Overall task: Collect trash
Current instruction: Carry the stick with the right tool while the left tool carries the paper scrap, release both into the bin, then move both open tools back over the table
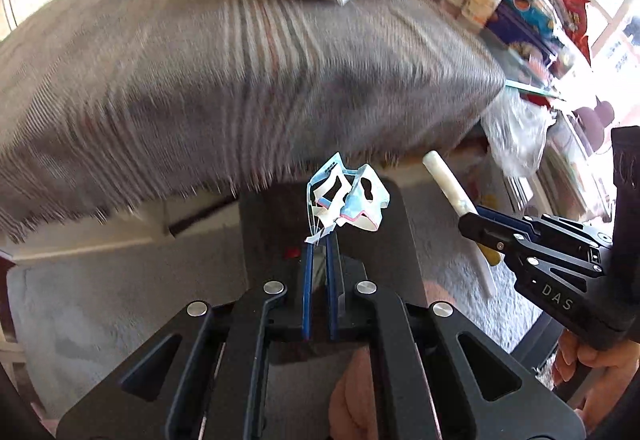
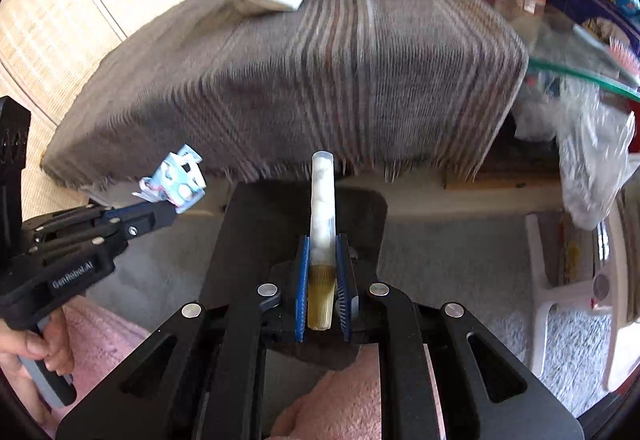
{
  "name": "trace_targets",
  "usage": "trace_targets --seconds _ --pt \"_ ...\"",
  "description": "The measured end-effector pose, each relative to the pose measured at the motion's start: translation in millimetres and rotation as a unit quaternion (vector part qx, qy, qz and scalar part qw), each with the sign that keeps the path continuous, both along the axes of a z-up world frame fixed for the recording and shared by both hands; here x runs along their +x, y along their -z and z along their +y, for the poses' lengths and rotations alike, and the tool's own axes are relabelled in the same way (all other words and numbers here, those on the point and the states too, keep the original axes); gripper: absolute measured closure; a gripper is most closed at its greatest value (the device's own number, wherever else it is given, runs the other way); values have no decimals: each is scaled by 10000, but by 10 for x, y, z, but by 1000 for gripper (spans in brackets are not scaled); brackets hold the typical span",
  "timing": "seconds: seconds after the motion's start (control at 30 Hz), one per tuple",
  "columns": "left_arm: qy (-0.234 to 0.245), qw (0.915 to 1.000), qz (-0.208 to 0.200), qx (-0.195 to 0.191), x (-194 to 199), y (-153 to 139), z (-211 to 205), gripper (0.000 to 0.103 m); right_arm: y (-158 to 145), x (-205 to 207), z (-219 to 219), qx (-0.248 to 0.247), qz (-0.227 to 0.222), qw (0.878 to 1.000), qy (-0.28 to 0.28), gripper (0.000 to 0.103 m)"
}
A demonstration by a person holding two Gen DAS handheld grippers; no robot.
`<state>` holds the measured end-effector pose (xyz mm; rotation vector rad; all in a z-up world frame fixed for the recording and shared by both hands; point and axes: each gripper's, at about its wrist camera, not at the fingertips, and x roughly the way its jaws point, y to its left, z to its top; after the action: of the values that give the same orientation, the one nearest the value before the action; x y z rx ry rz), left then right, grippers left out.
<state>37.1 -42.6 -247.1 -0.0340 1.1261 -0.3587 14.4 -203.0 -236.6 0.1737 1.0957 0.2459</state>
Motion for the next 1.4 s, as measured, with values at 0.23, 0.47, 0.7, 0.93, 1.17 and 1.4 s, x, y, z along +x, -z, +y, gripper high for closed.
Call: trace_targets --seconds 0.23,0.47,0.7,0.93,1.17,1.4 --pt "-20 9993 376 -29 4 512 -11 98 431 -46 124 -168 264 9995 -87 89" --pt "220 9984 471 -209 55 723 -70 97 767 56 158 24 786 9968 134 89" --pt "117 9977 609 -262 135 811 -35 93 854 23 197 -53 870 9961 159 89" --pt "33 9975 631 -309 168 805 23 85 879 35 294 -227 816 9964 30 86" --pt "-133 9983 457 -347 152 683 131 56 770 -29 208 -519 570 9970 109 37" --pt "-322 9983 330 -357 143 483 260 22 618 -22 117 -530 391 9978 113 3"
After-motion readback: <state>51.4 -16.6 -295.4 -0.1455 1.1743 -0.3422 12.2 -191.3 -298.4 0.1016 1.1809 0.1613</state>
